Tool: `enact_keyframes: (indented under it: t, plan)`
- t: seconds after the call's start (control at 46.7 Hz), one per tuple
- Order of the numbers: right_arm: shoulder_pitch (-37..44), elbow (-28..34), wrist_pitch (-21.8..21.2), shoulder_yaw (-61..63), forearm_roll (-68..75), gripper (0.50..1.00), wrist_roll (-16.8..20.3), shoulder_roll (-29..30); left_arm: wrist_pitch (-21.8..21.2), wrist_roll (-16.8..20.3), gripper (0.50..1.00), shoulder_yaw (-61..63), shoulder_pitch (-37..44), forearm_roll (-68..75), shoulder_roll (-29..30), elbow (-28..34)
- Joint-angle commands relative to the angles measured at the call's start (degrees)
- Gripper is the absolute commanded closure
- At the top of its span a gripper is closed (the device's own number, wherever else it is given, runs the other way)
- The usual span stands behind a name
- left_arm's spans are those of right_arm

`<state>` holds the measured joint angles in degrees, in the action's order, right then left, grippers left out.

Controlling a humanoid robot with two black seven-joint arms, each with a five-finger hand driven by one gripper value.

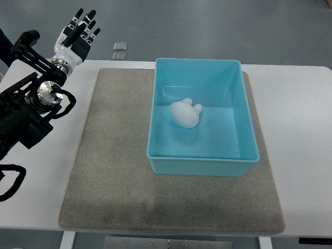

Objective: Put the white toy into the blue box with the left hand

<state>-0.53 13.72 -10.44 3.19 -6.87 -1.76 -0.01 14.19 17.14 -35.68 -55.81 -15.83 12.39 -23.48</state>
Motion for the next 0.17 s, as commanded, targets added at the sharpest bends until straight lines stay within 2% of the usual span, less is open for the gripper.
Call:
enact_keyframes:
  t: [0.0,0.15]
  plan:
    - [0.01,-0.10,0.07,0.15,0.28,0.564,0.00,0.01,-0.13,0.00,0.508,0.00,-0.08,0.01,0.01,0.01]
    - [0.01,-0.01,0.07,0.15,0.28,0.564,0.00,0.01,-0.22,0.00,0.508,0.00,-0.08,0.01,0.01,0.10]
